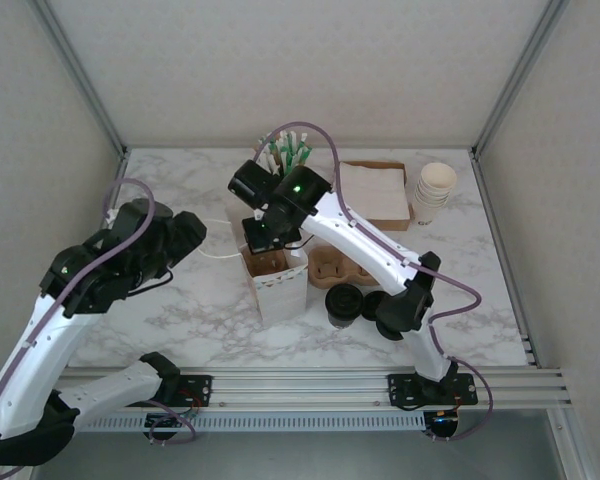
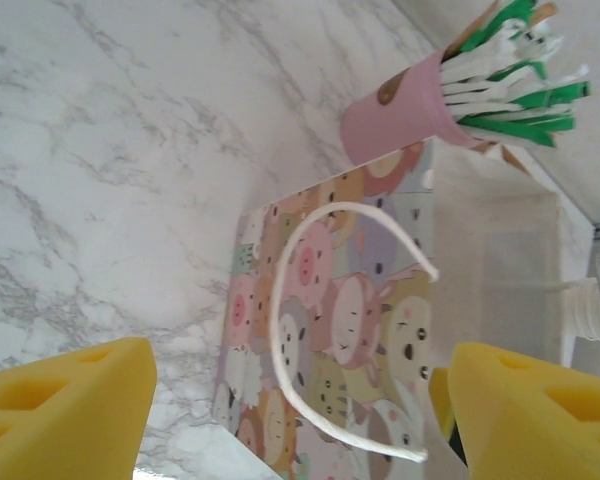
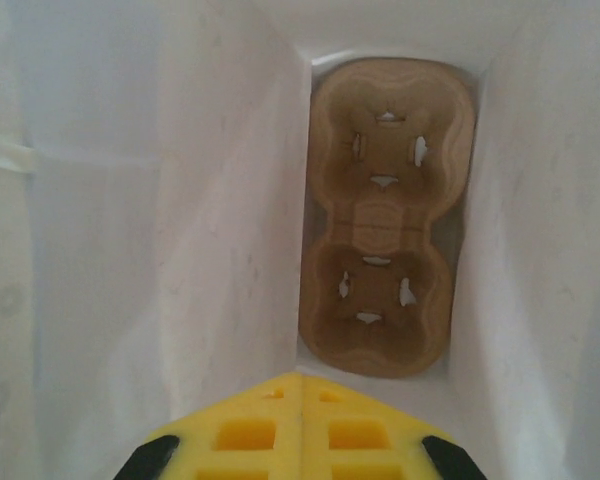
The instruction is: Pack the takeout coffee
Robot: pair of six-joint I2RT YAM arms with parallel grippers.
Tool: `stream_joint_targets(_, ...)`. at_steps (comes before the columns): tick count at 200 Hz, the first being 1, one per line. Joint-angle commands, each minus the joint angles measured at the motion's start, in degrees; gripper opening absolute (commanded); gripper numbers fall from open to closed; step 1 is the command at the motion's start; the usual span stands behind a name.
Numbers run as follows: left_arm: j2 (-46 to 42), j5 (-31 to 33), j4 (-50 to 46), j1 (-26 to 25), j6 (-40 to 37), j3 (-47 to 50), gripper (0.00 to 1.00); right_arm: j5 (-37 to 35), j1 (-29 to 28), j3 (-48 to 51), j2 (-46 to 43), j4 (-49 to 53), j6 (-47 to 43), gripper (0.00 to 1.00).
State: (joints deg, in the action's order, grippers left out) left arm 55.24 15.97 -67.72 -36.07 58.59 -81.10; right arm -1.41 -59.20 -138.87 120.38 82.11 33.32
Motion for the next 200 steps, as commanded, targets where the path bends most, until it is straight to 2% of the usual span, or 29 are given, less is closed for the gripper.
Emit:
stream_joint_targets(1, 0.81, 0.39, 0.03, -0.23, 1.54, 2.65, 0.75, 0.68, -0.68, -1.83, 2.07, 2.69, -1.48, 0.04)
stream_joint_targets(48, 2.64, -3.59, 2.17, -0.27, 0.79, 5.6, 0.7, 0.15, -1.16, -2.28, 4.79, 3.22, -2.46, 0.08)
stream_joint_targets(116, 2.78, -4.28, 2.69, -0.22, 0.86, 8.23, 0.54, -1.04, -1.58, -2.73, 7.68, 3.09, -2.91, 0.08)
stream_joint_targets(145, 2.65, -3.93, 2.6, -0.22, 0.83, 9.06, 0.43, -1.6, -1.52, -2.07, 7.97, 2.9, -2.36, 0.1)
stream_joint_targets(175, 2.68, -4.12, 2.34, -0.2, 0.65, 9.91, 0.32, 1.39, -0.79, -0.46, 7.55, 1.19, -1.17, 0.12)
stream_joint_targets(200, 2.55, -4.36, 2.6, -0.22, 0.66, 10.52, 0.21, 1.08, -0.73, -0.35, 7.59, 0.38, -0.95, 0.18)
